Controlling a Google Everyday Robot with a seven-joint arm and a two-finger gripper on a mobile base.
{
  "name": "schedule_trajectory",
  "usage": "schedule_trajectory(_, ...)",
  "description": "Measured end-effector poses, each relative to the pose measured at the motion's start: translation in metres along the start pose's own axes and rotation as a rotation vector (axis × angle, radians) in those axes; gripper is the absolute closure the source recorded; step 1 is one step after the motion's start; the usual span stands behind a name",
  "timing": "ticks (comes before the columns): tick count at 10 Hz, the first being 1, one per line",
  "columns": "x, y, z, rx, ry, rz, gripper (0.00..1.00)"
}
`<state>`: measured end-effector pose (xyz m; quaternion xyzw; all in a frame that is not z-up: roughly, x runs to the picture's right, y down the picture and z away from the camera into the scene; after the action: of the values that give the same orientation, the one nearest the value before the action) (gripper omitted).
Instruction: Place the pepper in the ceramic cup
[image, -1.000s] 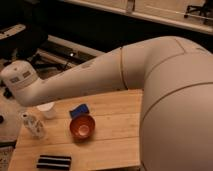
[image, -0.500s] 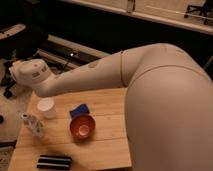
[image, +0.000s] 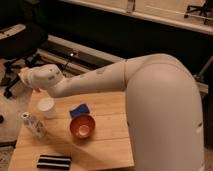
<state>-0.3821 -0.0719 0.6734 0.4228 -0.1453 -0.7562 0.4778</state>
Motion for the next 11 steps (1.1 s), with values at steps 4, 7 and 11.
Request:
schedule_trajectory(4, -0.025, 0.009, -0.001, 0.021, 0.011, 0.010, 0.84)
schedule_trajectory(7, -0.041, 0.009, 0.007, 0.038, 0.022, 0.017, 0.84)
schedule_trajectory(11, -0.065, -0.002, 0.029, 0.059, 0.020, 0.008, 0.84)
